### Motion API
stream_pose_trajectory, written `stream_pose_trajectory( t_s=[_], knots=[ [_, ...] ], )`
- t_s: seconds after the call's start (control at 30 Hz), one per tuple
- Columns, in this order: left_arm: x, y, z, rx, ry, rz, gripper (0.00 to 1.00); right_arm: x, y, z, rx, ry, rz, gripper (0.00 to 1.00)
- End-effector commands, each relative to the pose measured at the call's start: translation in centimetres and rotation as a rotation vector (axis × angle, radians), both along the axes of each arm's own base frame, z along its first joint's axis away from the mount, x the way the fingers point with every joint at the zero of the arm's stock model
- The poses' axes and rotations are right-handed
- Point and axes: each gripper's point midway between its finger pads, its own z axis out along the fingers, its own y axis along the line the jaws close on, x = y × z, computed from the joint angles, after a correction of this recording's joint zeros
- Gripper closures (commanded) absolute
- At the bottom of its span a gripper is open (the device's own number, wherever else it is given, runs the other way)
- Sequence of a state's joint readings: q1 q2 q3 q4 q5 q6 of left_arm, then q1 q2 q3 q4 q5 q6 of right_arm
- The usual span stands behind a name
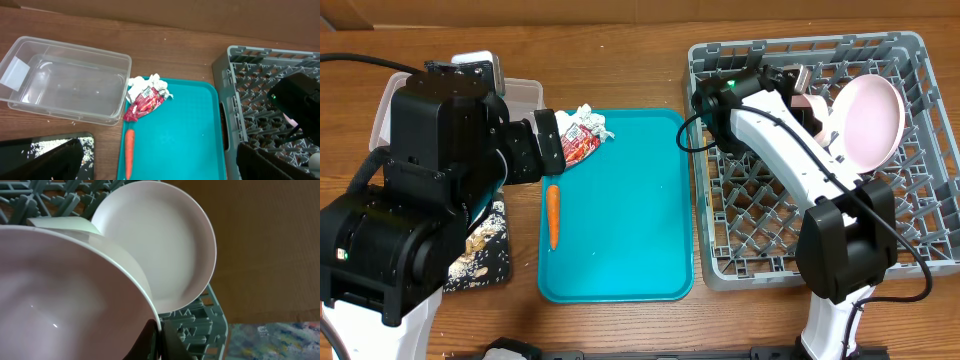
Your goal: Sort waste into correct bins and load items into the dishwasher
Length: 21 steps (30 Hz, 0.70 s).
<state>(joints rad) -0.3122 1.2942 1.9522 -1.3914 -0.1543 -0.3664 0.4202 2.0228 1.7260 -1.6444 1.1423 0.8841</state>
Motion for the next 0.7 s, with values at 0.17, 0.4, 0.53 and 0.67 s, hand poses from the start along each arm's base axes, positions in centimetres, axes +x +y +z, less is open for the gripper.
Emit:
stream_pose_trajectory(
  t_s=[0.17, 0.4, 0.53, 0.67],
  knots=[
    [0.0, 0.3, 0.2, 0.010, -0.004, 0.008, 0.00, -0.3, 1.9, -1.0, 0.034, 0.020, 0.031, 0.96],
    [-0.4, 0.5, -0.3, 0.019, 0.019, 0.008, 0.00, -0.4, 3.5, -1.3, 0.030, 0.036, 0.072, 0.96],
    [-0.4, 0.5, -0.3, 0.019, 0.020, 0.008, 0.00, -1.0, 4.9, -2.1, 0.071, 0.069, 0.092, 0.96],
    [-0.4, 0.5, -0.3, 0.019, 0.019, 0.008, 0.00, -1.7, 7.0, -2.3, 0.068, 0.123, 0.161, 0.93]
  ],
)
